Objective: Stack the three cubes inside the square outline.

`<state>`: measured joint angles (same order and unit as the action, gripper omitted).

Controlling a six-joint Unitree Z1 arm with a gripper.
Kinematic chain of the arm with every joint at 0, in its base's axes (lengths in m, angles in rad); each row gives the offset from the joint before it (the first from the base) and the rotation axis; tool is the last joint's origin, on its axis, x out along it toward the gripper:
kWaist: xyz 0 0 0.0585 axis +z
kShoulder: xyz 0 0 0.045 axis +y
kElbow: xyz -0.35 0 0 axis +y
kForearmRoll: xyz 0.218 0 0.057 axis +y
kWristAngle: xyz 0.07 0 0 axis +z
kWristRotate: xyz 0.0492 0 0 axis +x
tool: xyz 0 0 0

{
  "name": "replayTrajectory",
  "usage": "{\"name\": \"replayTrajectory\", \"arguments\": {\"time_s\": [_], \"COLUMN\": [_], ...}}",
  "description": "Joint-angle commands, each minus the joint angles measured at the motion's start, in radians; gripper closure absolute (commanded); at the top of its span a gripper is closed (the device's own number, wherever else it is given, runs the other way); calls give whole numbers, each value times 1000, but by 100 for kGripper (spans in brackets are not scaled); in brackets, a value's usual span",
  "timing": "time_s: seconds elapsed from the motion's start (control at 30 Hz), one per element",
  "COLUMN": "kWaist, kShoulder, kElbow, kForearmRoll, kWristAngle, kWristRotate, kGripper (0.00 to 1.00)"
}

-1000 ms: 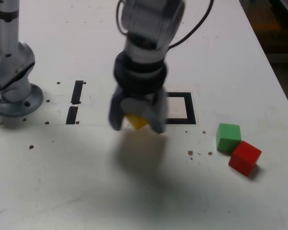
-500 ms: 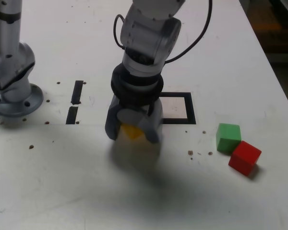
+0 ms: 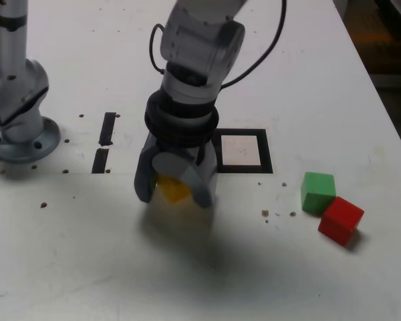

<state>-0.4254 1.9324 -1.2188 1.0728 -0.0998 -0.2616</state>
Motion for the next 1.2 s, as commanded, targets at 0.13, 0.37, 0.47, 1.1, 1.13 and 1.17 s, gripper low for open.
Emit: {"name": "replayTrajectory", "arguments": {"time_s": [0.13, 0.37, 0.47, 1.1, 1.13, 1.17], "kWaist": [1, 1, 1, -95, -102, -108], "kShoulder": [-9, -21, -29, 53, 74, 94], "kElbow": [17, 35, 31, -481, -544, -602], "kForearmRoll": [-13, -12, -13, 305, 350, 388], "kWristAngle": [-29, -21, -2, 175, 192, 206], "kWristRotate": [1, 1, -1, -26, -21, -16], "kGripper": [64, 16, 7, 3, 3, 3]}}
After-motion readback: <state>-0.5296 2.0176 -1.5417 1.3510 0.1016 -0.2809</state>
